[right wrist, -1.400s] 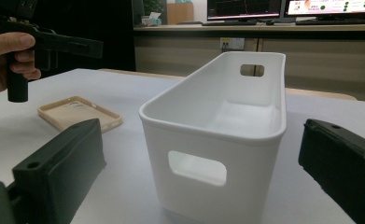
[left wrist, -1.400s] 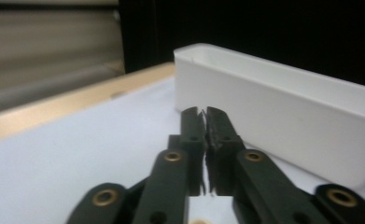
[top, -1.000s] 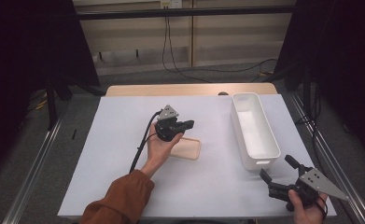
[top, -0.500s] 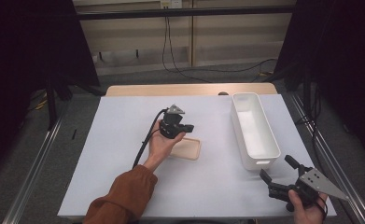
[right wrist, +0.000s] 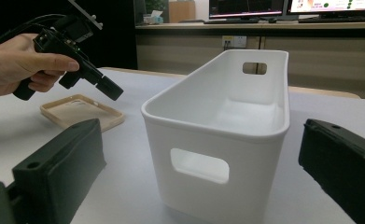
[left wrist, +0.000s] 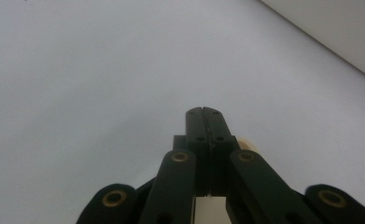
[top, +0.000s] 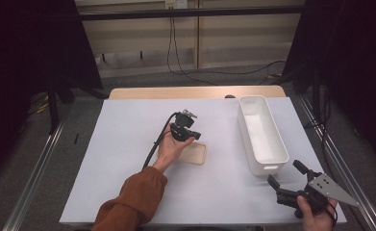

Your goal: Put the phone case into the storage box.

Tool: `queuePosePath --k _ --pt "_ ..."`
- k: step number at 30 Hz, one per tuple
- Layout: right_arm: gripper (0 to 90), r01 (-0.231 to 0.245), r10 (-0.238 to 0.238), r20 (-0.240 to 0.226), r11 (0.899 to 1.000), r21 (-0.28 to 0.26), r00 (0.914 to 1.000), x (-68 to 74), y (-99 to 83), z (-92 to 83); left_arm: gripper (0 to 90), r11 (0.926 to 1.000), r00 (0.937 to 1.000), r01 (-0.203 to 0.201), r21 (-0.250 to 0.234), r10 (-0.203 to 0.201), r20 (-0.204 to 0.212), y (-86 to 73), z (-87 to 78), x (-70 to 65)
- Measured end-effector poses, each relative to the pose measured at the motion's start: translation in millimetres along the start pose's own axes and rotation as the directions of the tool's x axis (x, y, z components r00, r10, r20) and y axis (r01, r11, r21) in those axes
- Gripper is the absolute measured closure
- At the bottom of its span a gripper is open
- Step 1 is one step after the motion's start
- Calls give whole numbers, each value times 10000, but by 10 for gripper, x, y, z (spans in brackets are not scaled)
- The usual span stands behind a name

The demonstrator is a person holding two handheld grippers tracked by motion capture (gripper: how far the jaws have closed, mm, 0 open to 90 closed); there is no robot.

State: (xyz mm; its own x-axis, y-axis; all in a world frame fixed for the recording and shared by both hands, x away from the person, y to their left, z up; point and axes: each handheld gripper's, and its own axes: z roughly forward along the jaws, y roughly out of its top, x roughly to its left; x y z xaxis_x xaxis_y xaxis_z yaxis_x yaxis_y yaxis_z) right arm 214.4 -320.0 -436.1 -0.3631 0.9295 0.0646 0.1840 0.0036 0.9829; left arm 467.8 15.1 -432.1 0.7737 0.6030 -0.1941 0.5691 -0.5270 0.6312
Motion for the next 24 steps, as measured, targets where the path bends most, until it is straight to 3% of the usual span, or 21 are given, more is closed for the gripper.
queuePosePath --k 5,11,24 --pt "0 -14 14 -1 10000 14 10000 -1 -1 -1 900 9997 9998 131 205 -129 -133 -20 71 24" --pt "0 -1 1 -13 10000 13 10000 -1 -1 -1 900 9988 9998 186 455 -186 6 -45 137 35" --pt "0 -10 10 -11 10000 17 10000 -1 -2 0 900 9976 9998 152 672 -160 120 -47 137 31"
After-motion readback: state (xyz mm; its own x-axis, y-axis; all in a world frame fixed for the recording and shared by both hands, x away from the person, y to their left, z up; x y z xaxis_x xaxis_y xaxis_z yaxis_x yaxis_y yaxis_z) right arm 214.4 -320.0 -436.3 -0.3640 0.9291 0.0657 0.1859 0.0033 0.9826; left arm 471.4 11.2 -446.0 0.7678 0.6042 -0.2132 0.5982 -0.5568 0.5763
